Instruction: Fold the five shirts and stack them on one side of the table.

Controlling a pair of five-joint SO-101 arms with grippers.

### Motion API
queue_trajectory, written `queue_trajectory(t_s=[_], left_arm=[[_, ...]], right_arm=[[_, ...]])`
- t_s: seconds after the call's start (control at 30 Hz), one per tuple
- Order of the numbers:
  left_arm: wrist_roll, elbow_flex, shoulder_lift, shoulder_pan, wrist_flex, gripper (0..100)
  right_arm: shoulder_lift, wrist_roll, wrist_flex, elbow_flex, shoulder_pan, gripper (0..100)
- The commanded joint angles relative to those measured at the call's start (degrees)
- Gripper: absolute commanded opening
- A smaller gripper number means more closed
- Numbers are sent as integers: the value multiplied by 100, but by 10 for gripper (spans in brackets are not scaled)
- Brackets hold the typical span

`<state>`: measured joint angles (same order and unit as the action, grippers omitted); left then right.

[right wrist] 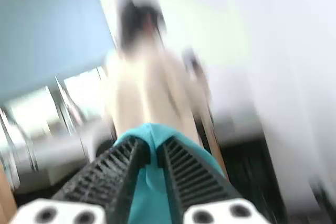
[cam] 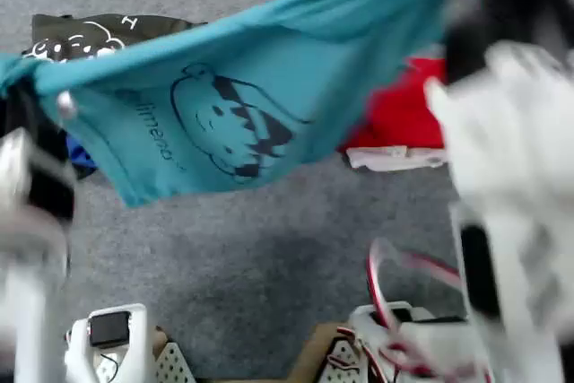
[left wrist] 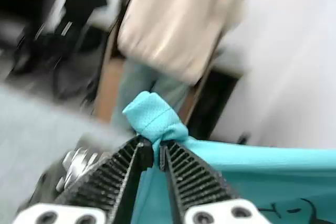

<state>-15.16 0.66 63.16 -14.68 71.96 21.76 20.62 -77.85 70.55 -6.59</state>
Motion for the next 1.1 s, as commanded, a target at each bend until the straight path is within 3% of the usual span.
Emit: queue_trajectory(t_s=[0.0, 0.17, 0.33, 0.67, 0.77, 0.87, 1.07], left_arm=[[220, -963, -88, 743, 765, 29], [264, -488, -431, 1103, 1222, 29], [264, 1200, -589, 1112, 923, 29], [624, 5226, -1477, 1138, -2365, 30], [571, 5376, -2101, 1112, -2690, 110], [35, 5095, -2593, 1042, -2549, 216], [-985, 3741, -2971, 286, -1697, 215]], right_arm=[[-22, 26, 334, 426, 70, 13], [-31, -9, 343, -840, 53, 13], [-40, -404, 519, -3169, 44, 13], [-479, -1152, 3235, -8444, 44, 13], [-664, -1310, 3886, -9147, 35, 13], [-884, -1319, 4325, -9490, 44, 13], [-1385, -1319, 5011, -9789, 44, 13]])
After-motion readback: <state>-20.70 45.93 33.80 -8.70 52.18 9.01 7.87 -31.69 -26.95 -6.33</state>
